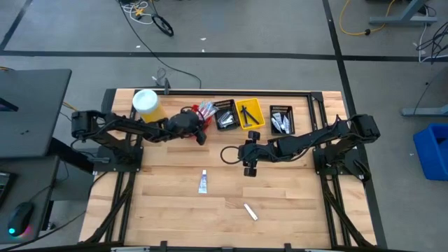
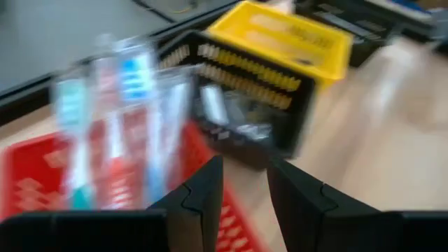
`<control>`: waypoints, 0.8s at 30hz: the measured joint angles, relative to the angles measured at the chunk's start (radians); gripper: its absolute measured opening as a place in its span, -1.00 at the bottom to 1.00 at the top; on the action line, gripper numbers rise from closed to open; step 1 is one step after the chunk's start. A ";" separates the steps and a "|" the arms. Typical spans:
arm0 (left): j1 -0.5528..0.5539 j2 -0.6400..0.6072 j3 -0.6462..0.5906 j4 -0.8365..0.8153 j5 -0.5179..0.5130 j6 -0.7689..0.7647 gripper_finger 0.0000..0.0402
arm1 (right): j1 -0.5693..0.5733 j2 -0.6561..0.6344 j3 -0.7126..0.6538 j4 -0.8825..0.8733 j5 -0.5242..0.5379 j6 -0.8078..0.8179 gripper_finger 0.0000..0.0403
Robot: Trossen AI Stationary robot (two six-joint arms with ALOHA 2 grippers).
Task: Pick & Place Travel size toiletries
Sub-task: Put the silver nail cutter into the left black bin
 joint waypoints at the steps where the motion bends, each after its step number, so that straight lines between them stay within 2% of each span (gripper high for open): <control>1: -0.010 0.000 0.008 0.001 0.021 -0.001 -0.40 | -0.001 0.000 0.000 0.000 0.000 0.017 -0.02; 4: -0.052 0.000 0.035 -0.002 0.086 -0.036 -0.38 | -0.001 0.000 0.000 0.002 -0.011 0.072 -0.03; 9: -0.129 0.000 0.074 -0.026 0.156 -0.117 -0.31 | -0.001 0.000 0.000 0.001 -0.111 0.083 -0.08; 15: -0.217 0.000 0.101 -0.142 0.128 -0.166 -0.13 | 0.003 0.000 0.000 -0.009 -0.188 0.090 0.02; 18: -0.254 0.000 0.103 -0.188 0.125 -0.239 -0.04 | 0.008 0.000 0.000 -0.015 -0.190 0.124 0.12; 24: -0.338 0.000 0.103 -0.237 0.113 -0.332 0.02 | 0.011 0.000 0.000 -0.080 -0.212 0.196 0.28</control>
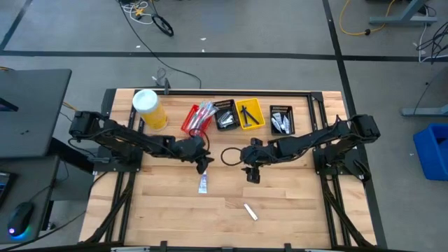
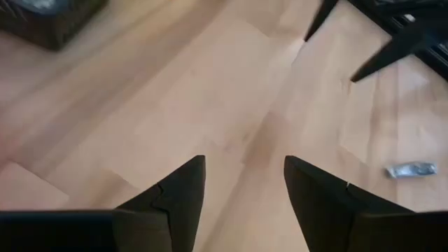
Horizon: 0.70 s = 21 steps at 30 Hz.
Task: Pick & Place Travel size toiletries
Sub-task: Put the silver nail cutter into the left black bin
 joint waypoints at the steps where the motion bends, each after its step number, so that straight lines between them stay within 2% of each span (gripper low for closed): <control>1: -0.013 0.000 0.000 -0.001 -0.012 -0.014 0.02 | 0.002 0.000 0.000 -0.015 -0.021 0.015 0.29; 8: -0.064 0.000 0.000 0.000 -0.096 -0.023 0.03 | 0.102 -0.001 -0.045 -0.014 -0.134 0.214 0.26; 14: -0.062 0.000 0.000 0.001 -0.119 -0.046 0.03 | 0.257 -0.001 -0.058 -0.004 -0.079 0.408 0.16; 18: -0.062 0.000 0.000 0.001 -0.119 -0.048 0.03 | 0.325 0.001 -0.058 0.029 -0.023 0.498 0.16; 21: -0.062 0.000 0.000 0.004 -0.119 -0.050 0.03 | 0.363 0.034 -0.058 0.087 -0.027 0.552 0.20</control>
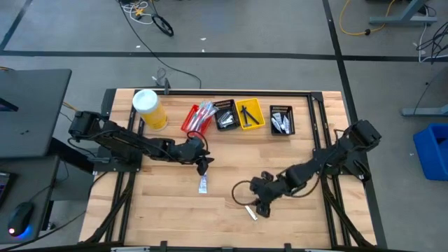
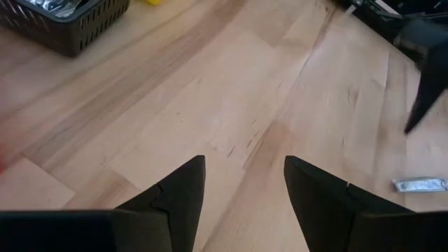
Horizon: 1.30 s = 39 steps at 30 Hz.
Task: Pick & Place Travel size toiletries
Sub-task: Put the silver nail cutter into the left black bin
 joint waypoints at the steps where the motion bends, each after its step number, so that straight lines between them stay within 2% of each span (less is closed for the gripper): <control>1: 0.000 0.000 0.000 0.001 0.000 0.000 0.03 | 0.011 0.017 0.000 0.027 -0.008 0.011 0.21; 6: -0.003 0.000 0.000 0.004 0.000 -0.014 0.03 | 0.043 0.116 0.049 0.064 -0.029 0.036 0.24; 11: -0.009 0.000 0.000 0.003 0.001 -0.014 0.03 | 0.061 0.194 0.076 0.058 -0.019 0.078 0.17; 15: -0.009 0.000 0.000 0.001 0.000 -0.013 0.03 | 0.075 0.224 0.081 0.041 0.012 0.113 0.13; 20: -0.009 0.000 0.000 0.001 0.001 -0.013 0.03 | 0.104 0.230 0.080 0.039 0.077 0.084 0.06; 28: -0.009 0.000 0.000 0.000 0.001 -0.011 0.03 | 0.149 0.235 0.077 0.037 0.160 -0.083 -0.29; 39: -0.009 0.000 0.000 0.000 0.000 0.009 0.03 | 0.131 0.229 0.076 0.023 0.142 -0.070 -0.72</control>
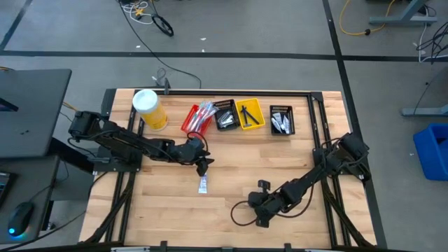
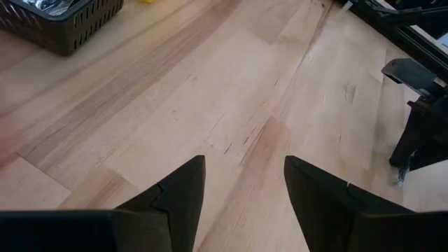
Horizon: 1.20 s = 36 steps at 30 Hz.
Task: Pick & Place Travel size toiletries
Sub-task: Put the silver nail cutter into the left black bin
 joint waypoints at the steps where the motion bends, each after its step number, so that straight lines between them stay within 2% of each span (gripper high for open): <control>1: 0.000 0.000 0.000 0.001 0.000 0.000 0.03 | -0.008 -0.002 0.000 0.000 -0.009 0.009 -0.75; 6: 0.000 0.000 0.000 0.034 0.004 0.039 0.03 | -0.051 -0.031 -0.003 -0.016 -0.060 -0.023 -0.80; 13: -0.033 0.000 0.000 0.235 0.021 0.284 0.03 | -0.128 -0.048 -0.003 -0.014 -0.049 -0.156 -0.81; 20: -0.065 0.006 0.000 0.282 0.053 0.338 0.03 | -0.227 -0.048 -0.003 0.047 -0.029 -0.354 -0.82; 27: -0.072 0.116 0.020 0.308 0.055 0.345 0.03 | -0.336 -0.049 -0.002 0.182 -0.028 -0.555 -0.82; 32: -0.072 0.214 0.073 0.311 0.057 0.426 0.03 | -0.411 -0.050 -0.001 0.233 -0.032 -0.618 -0.82; 36: -0.069 0.241 0.106 0.298 0.053 0.441 0.03 | -0.451 -0.050 -0.001 0.241 -0.041 -0.639 -0.82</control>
